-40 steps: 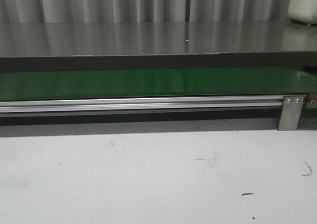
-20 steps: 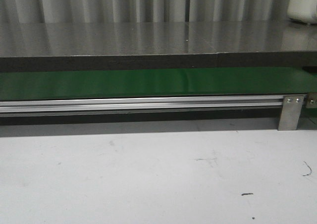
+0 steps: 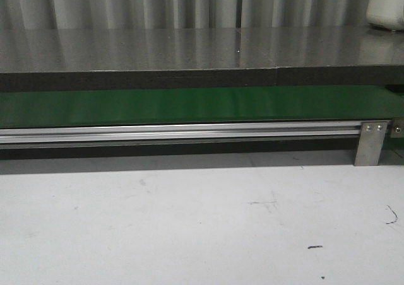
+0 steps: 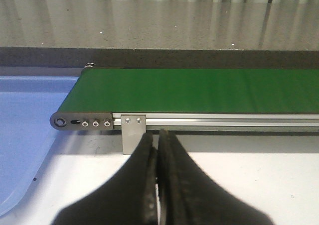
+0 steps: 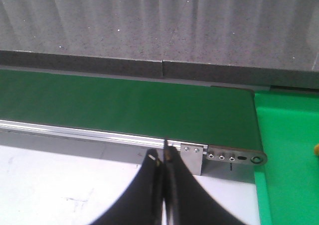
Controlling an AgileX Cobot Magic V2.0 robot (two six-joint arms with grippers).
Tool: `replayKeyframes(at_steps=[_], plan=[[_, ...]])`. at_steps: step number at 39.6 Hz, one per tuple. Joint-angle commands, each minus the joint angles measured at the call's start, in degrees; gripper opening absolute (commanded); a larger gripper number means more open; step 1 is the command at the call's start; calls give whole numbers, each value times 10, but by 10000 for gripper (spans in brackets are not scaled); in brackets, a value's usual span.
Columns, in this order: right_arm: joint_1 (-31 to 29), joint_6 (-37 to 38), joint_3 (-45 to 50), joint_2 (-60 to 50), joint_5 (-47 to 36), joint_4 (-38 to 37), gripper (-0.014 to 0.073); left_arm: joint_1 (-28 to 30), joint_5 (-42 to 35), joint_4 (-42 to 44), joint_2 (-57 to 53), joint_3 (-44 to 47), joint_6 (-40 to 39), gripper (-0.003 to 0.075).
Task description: Move button from left to right
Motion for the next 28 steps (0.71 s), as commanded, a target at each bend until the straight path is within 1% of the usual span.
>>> replayKeyframes(at_steps=[1,5,8,15,19,24,28], plan=[[0,-7,-15,2,-47,-1,-67,1,-50,-7,-10,16,-7,-21],[-1,-9,-4,1,-58,-14,-67,1,-50,-7,-10,16,-7,-21],[-4,-9,18,-8,-83,-17,-67,1,-50,-7,-10,16,-7,-21],[-37,-9,122,-93,-134,-17,-67,1,-50,-7,-10,16,-7,-21],[-65,-9,179,-146,-133,-17,-67,1,-50,-7,-10,16,-7,-21],[-86,-9,226,-202,-126,-17,-67,1,-50,-7,-10,16,-7,-21],[-89,-9,228,-240,-80,-17,-67,1,-50,-7,-10,16,-7,-21]])
